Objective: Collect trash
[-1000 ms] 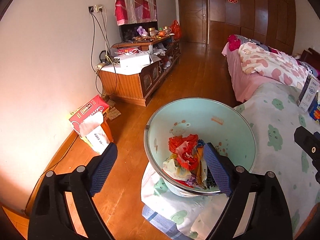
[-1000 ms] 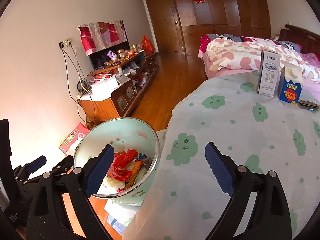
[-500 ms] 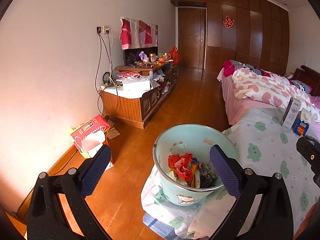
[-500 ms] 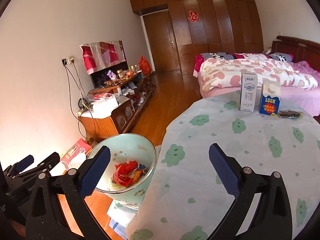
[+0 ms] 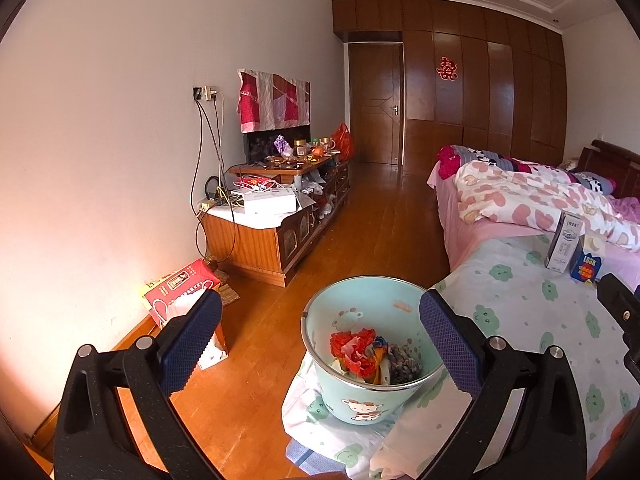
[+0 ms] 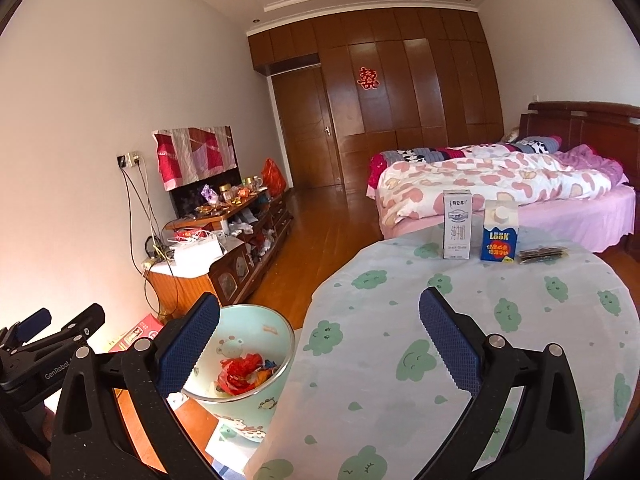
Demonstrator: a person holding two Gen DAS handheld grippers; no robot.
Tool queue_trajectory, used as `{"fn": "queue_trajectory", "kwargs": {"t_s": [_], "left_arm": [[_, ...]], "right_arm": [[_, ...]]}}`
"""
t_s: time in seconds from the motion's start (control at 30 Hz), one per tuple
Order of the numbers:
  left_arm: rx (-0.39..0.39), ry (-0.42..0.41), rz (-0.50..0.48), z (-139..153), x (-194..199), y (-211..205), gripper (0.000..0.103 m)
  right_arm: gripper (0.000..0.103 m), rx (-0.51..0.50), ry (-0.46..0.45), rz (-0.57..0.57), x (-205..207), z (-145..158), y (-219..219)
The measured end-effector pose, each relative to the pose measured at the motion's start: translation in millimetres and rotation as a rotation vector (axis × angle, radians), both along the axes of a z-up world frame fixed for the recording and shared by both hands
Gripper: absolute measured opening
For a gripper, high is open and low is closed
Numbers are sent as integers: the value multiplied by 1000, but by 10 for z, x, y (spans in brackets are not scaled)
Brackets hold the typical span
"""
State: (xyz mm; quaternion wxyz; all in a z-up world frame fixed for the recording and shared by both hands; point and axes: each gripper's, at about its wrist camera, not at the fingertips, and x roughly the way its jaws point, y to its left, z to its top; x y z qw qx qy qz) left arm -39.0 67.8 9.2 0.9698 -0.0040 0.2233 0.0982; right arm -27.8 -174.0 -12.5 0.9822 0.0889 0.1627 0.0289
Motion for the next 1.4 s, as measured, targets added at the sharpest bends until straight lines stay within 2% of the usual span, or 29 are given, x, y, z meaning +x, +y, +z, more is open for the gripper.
{"fn": "queue_trajectory", "kwargs": {"t_s": [0.27, 0.5, 1.4], "left_arm": [[42, -5, -23, 6, -32, -96, 97], [24, -13, -15, 42, -47, -69, 97], [37, -20, -26, 59, -45, -113, 97]], "right_arm": [[98, 7, -21, -6, -67, 43, -30], [98, 17, -11, -7, -67, 59, -23], [98, 28, -19, -22, -77, 104, -18]]}}
